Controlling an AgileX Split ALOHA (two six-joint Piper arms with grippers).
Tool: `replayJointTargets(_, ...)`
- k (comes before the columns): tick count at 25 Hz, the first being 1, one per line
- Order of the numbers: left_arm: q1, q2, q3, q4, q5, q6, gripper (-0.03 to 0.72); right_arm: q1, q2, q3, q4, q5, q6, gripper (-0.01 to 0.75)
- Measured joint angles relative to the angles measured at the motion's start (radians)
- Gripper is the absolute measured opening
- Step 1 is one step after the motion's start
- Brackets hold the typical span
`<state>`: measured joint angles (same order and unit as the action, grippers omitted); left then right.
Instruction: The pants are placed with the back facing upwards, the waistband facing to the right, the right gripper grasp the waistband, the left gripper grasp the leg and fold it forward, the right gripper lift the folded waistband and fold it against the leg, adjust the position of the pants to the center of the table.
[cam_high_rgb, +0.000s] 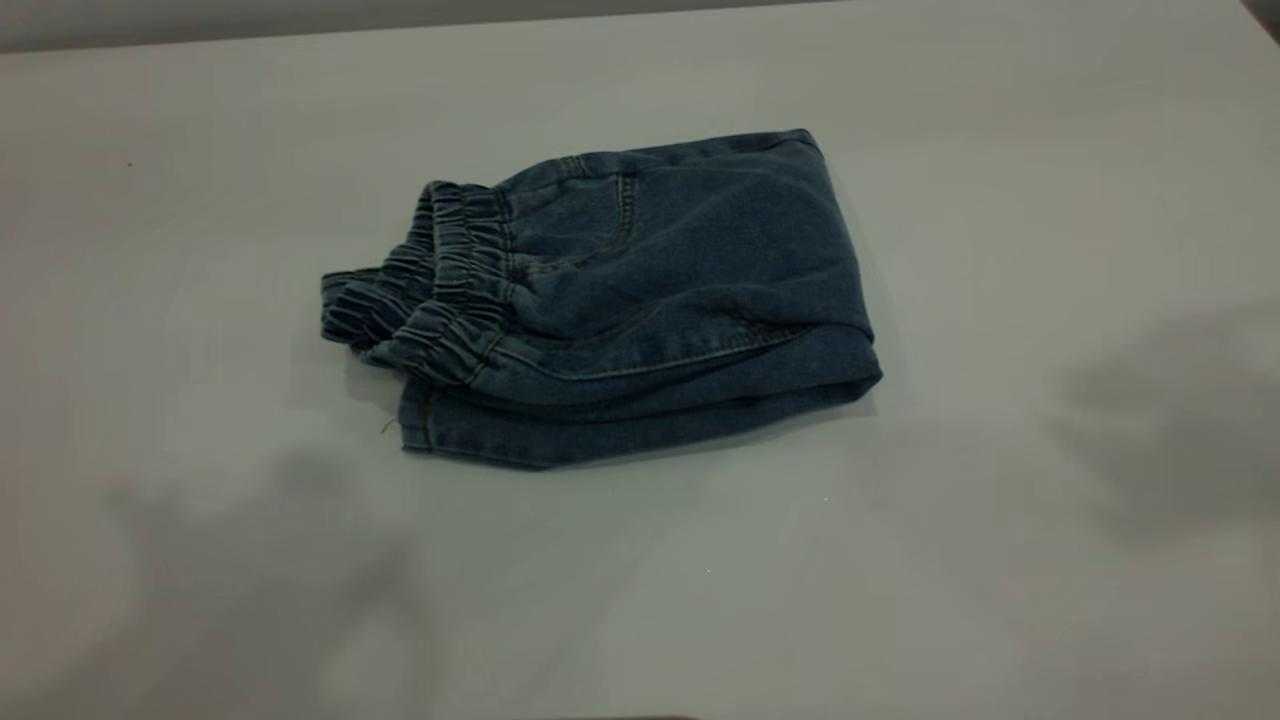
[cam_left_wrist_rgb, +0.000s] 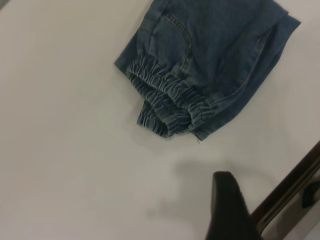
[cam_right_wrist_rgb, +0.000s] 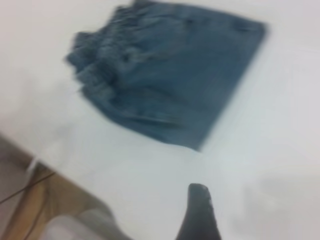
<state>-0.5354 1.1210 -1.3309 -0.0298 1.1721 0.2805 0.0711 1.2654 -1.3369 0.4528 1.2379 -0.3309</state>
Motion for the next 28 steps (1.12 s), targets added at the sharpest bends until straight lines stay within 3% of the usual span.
replayJointTargets(5,0.0,-0.152,0.151,0.0,0.0,-0.033,0.391,0.0,-0.192,0.109,-0.091,0.008,0.093,0.468)
replayJointTargets(18,0.0,-0.624,0.679,0.008,-0.004,-0.241,0.391,0.0,-0.736,0.592,-0.229,0.021,0.101,0.468)
replayJointTargets(24,0.0,-0.775,0.783,0.082,-0.004,-0.374,0.391,0.0,-0.961,0.782,-0.274,0.022,0.105,0.468)
replayJointTargets(28,0.0,-0.818,0.811,0.137,-0.006,-0.466,0.391,0.0,-1.059,0.825,-0.283,-0.015,0.183,0.468)
